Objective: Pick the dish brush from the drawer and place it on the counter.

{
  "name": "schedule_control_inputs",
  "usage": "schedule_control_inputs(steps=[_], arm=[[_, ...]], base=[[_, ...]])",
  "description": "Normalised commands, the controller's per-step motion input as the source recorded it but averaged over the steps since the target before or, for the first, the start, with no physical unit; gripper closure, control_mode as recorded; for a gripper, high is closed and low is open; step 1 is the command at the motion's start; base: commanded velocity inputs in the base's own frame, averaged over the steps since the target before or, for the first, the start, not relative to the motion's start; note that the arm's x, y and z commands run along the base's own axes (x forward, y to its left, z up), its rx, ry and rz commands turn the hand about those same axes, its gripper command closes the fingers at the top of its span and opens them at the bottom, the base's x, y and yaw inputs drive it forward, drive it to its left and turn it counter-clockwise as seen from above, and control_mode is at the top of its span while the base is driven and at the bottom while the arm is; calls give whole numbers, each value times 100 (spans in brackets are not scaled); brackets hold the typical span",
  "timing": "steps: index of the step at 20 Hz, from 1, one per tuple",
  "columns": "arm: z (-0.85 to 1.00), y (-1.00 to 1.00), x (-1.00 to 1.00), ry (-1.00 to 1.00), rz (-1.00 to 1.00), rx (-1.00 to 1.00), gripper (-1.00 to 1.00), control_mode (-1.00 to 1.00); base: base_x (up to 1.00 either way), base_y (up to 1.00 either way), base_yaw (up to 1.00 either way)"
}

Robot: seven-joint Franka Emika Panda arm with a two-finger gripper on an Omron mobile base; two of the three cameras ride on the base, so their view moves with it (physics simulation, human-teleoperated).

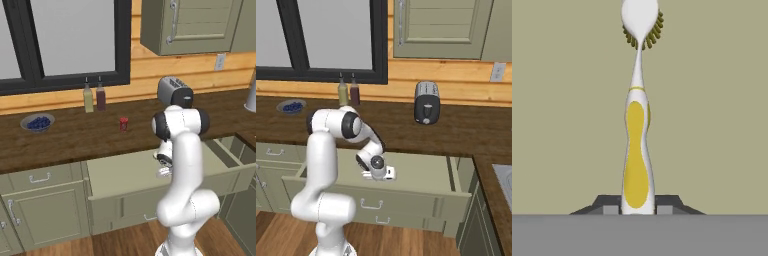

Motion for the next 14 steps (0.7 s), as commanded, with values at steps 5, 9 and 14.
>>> schedule_control_inputs(steps=[5, 9, 14], arm=[[100, -2, 3, 0, 19, 0, 100, -100], [55, -12, 0, 25, 24, -8, 100, -100], [53, -37, 19, 14, 50, -4, 100, -100]], base=[[0, 0, 0], [0, 0, 0], [0, 0, 0]])
